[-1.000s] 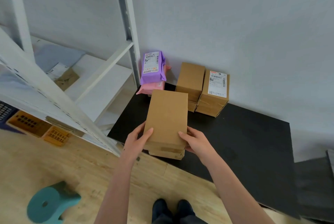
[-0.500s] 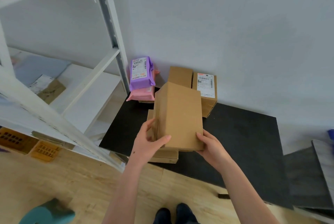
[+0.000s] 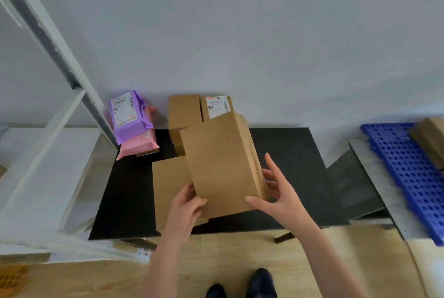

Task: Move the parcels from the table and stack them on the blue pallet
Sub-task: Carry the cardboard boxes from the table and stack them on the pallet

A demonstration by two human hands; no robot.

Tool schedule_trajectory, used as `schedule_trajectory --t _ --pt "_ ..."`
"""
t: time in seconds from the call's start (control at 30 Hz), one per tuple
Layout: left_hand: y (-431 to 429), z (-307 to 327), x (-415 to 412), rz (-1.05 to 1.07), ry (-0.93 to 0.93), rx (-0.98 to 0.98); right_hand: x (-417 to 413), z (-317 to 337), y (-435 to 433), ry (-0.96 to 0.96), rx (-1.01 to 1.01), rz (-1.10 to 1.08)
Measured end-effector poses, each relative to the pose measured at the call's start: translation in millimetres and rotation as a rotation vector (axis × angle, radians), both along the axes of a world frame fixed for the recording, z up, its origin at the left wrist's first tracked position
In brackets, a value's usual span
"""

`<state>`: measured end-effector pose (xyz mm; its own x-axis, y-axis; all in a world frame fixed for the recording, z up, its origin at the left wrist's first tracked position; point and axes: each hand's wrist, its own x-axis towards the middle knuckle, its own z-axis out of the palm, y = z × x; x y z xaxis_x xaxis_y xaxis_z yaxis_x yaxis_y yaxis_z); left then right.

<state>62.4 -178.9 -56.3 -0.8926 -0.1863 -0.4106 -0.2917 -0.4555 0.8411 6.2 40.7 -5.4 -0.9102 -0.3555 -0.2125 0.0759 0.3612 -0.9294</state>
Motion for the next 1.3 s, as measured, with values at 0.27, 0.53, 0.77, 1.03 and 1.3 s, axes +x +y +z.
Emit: schedule_trajectory --t 0.27,0.53,0.77,1.03,1.3 --pt "72.6 3.6 -18.3 -0.244 0.08 -0.39 32.7 -2.0 73.1 0.235 0.188 -0.106" --pt "152.2 8.3 -18.4 -0.352 0.207 -0.371 57.9 1.0 164.3 0.218 0.236 -0.262" --pt "247.8 21.5 3.0 -0.266 0.221 -0.197 90.1 6.5 272.4 0.049 -0.234 -0.321" --pt "367.3 25.3 28.8 -0.382 0.152 -0.175 116.6 3.3 378.9 0.043 -0.39 -0.415" --pt "445.0 23.0 30.1 -0.475 0.218 -0.225 134.9 -5.0 454.8 0.065 -0.42 -0.503"
